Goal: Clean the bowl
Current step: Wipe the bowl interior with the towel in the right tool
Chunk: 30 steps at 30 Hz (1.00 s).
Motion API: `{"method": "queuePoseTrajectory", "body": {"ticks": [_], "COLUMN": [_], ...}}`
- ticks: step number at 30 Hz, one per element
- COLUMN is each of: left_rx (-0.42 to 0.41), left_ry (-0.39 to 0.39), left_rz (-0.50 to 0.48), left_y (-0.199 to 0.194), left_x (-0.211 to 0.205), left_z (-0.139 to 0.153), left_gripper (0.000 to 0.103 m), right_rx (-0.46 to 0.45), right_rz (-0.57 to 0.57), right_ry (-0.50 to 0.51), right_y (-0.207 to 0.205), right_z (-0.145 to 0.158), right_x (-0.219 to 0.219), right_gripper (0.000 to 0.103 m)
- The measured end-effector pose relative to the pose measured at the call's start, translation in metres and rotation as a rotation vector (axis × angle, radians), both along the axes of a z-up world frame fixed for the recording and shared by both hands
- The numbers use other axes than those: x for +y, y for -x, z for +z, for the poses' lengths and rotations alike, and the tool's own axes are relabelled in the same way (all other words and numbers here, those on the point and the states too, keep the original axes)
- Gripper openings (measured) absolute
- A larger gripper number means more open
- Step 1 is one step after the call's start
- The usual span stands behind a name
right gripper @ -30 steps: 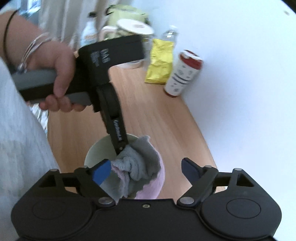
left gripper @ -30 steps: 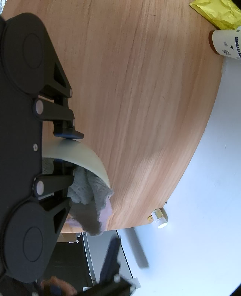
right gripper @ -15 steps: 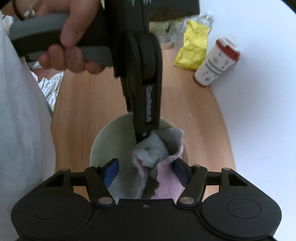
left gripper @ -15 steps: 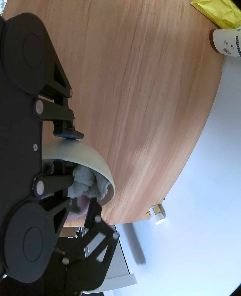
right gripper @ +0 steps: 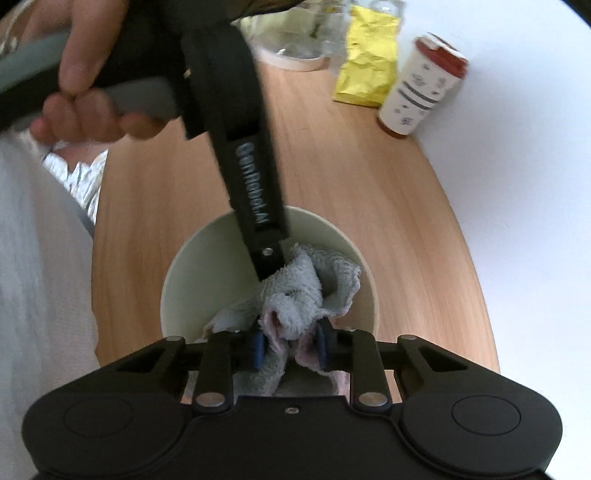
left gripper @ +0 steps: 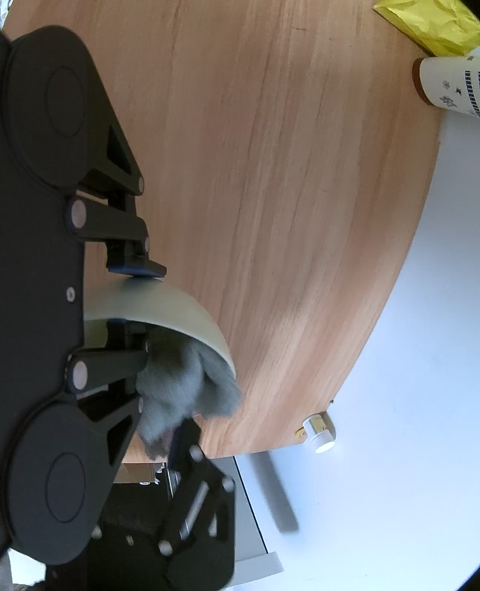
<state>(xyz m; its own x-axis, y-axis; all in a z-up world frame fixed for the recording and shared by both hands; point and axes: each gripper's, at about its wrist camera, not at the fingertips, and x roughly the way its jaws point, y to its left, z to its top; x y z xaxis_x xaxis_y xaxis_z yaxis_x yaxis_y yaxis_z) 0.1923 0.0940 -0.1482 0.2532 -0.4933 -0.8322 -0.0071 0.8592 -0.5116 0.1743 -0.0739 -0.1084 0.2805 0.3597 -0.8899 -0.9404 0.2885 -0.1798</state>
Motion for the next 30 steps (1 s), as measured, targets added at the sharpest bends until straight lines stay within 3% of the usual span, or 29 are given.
{"method": "queuePoseTrajectory", "body": {"ticks": [3,7,17,22,30], "left_rx": [-0.015,-0.048,-0.097,-0.087,-0.088], "left_ry": [-0.027,-0.043,-0.109,-0.079,-0.062], "left_rz": [-0.032,-0.104,-0.201,-0.135,-0.027], "left_y": [-0.002,-0.001,0.005,0.006,0.003], "left_x": [-0.003,-0.012,-0.026,-0.020,-0.010], "left_z": [0.002,0.008,0.013,0.007,0.006], "left_gripper": [0.018,0.018,0.018,0.018,0.018], "right_rx": [-0.021,-0.095,-0.102,-0.099,-0.097], "right_rz": [-0.024,0.028,0.136,0.134,-0.030], "right_ry": [-0.047,-0.054,-0.009,0.006,0.035], "right_y": [-0.003,-0.001,0.000,0.002,-0.012], "right_z": [0.013,0.020,0.021,0.013,0.009], "right_x": [-0.004,0.006,0.023,0.025,0.018], "right_gripper": [0.028,0.029,0.028,0.028,0.027]}}
